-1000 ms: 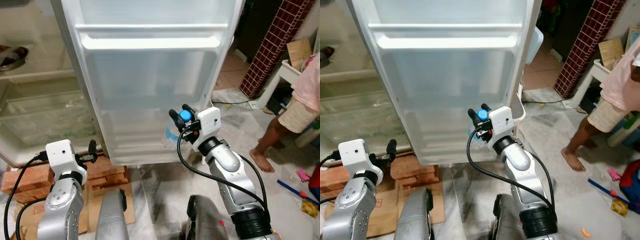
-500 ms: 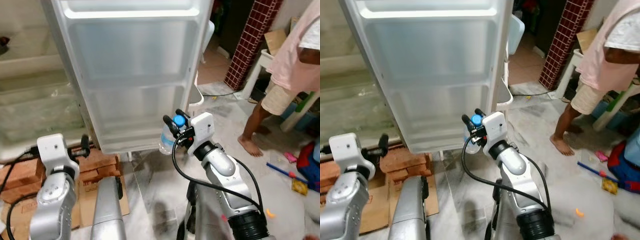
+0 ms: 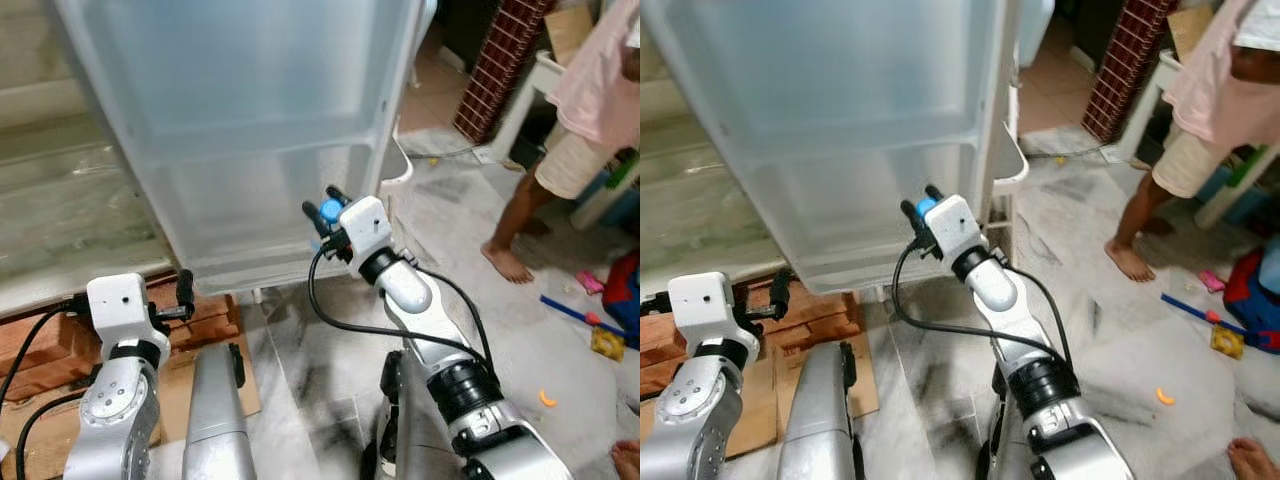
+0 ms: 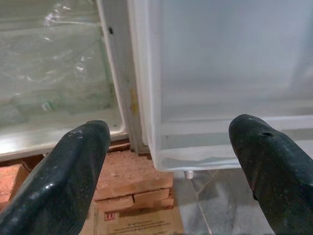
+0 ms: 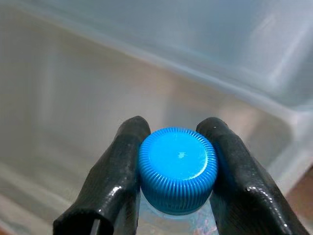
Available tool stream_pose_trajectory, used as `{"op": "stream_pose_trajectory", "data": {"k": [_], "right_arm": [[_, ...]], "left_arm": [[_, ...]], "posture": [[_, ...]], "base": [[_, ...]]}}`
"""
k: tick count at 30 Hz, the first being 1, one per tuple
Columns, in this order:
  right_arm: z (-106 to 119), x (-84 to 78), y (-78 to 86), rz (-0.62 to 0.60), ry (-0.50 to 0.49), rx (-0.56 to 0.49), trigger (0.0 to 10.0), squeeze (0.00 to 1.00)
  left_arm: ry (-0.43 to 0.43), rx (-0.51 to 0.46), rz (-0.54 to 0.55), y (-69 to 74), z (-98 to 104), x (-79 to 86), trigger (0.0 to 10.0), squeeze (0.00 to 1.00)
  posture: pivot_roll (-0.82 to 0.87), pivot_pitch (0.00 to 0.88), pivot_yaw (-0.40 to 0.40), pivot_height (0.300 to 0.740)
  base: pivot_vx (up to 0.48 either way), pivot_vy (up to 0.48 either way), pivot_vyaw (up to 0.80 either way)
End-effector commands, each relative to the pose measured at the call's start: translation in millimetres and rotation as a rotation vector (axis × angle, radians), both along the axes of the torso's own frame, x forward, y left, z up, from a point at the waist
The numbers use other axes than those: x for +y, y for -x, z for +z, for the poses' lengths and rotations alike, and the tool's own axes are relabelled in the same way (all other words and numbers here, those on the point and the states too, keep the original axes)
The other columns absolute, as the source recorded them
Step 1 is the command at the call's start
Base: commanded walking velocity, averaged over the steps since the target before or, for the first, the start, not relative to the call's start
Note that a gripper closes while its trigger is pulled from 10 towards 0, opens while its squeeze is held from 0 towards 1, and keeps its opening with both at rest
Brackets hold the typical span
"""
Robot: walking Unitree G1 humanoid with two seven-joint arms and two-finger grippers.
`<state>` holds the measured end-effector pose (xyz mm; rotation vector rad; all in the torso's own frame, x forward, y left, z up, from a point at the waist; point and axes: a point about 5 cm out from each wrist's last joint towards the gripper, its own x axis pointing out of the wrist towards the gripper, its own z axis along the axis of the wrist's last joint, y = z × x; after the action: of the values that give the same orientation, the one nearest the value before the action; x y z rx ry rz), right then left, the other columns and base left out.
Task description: Restocking fridge
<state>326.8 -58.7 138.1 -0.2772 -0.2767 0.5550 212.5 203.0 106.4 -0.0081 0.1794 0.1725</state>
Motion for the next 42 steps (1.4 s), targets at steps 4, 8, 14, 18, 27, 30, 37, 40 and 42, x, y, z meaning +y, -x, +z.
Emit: {"op": "stream_pose_trajectory", "data": {"k": [4, 8, 14, 18, 27, 30, 37, 40, 42], "right_arm": [[33, 6.9, -13.1, -0.016, -0.006, -0.177, 10.0, 0.00], [41, 8.1, -18.1, -0.021, -0.021, -0.213, 10.0, 0.00], [47, 15.8, -20.6, -0.024, -0.045, -0.264, 10.0, 0.00], [26, 23.8, -13.5, -0.033, -0.005, -0.248, 10.0, 0.00], [0, 40.8, -4.4, -0.031, 0.067, -0.209, 10.0, 0.00], [1, 37.3, -9.0, -0.058, 0.069, -0.201, 10.0, 0.00], [6, 32.8, -15.1, -0.108, 0.079, -0.238, 10.0, 0.00], [0, 31.0, -21.2, -0.162, 0.091, -0.164, 10.0, 0.00], [-3, 30.0, -25.9, -0.199, 0.109, -0.109, 10.0, 0.00]], "left_arm": [[-0.019, 0.008, -0.008, 12.1, 5, 1.7, 10.0, 0.00], [-0.023, 0.015, -0.009, 15.8, 6, 1.1, 10.0, 0.00], [-0.024, 0.035, -0.012, 22.7, 6, -1.5, 10.0, 0.00], [-0.028, 0.036, -0.011, 28.4, 10, -3.2, 10.0, 0.00], [-0.042, 0.071, -0.010, 51.5, 15, -4.8, 10.0, 0.00], [-0.041, 0.073, -0.035, 51.3, 17, -10.0, 10.0, 0.00], [-0.031, 0.085, -0.042, 55.4, 19, -12.3, 10.0, 0.00], [-0.023, 0.101, -0.043, 59.3, 18, -13.8, 10.0, 0.00], [-0.022, 0.104, -0.044, 59.3, 18, -15.0, 10.0, 0.00]], "posture": [[0.19, 0.146, -0.026, 0.508], [0.20, 0.148, -0.027, 0.508], [0.22, 0.155, -0.034, 0.508], [0.26, 0.173, -0.048, 0.508], [0.29, 0.221, -0.040, 0.508], [0.29, 0.236, -0.037, 0.508], [0.28, 0.255, -0.037, 0.508], [0.28, 0.261, -0.041, 0.508], [0.28, 0.264, -0.041, 0.508]], "base": [[0.000, 0.000, 0.00], [0.000, 0.000, 0.00], [0.000, 0.000, 0.00], [0.000, 0.000, 0.00], [0.000, 0.000, 0.00], [0.000, 0.000, 0.00], [0.000, 0.000, 0.00], [0.000, 0.000, 0.00], [0.000, 0.000, 0.00]]}}
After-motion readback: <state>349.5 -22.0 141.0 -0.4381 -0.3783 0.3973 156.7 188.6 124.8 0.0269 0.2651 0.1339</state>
